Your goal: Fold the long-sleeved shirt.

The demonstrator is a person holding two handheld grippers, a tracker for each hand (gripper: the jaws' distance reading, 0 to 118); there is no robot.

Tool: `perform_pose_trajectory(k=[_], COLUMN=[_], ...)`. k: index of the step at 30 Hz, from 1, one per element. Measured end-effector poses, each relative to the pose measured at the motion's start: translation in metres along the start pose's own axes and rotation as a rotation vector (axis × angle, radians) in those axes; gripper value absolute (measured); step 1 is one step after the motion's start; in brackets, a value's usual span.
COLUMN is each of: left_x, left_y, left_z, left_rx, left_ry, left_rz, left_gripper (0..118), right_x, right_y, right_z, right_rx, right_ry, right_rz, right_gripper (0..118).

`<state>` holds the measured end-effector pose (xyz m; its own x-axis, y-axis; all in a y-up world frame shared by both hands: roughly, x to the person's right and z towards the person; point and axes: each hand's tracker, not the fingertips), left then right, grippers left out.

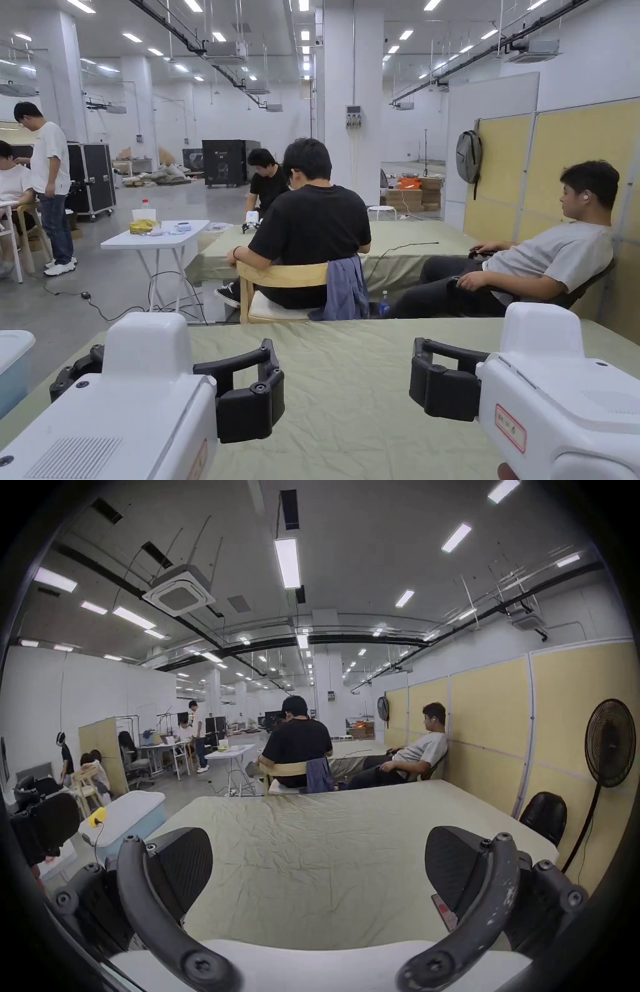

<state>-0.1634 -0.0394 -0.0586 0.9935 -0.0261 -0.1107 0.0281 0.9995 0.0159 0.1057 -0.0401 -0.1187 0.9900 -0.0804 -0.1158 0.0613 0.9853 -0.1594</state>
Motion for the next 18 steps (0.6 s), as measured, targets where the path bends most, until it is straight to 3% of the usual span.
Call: perform_pose_trajectory(k=[18], left_x=[-0.0014], left_y=[0.0011], left_z=[-0.0036], left_rx=[-0.011], left_ry=[0.001], left_rz=[0.026], left_gripper=[118], right_x=[-0.0064], right_y=[0.0004], right_z=[-0.0049], right_rx=[-0.017], right_ry=[0.014], right_rz=[0.025], right_gripper=[118])
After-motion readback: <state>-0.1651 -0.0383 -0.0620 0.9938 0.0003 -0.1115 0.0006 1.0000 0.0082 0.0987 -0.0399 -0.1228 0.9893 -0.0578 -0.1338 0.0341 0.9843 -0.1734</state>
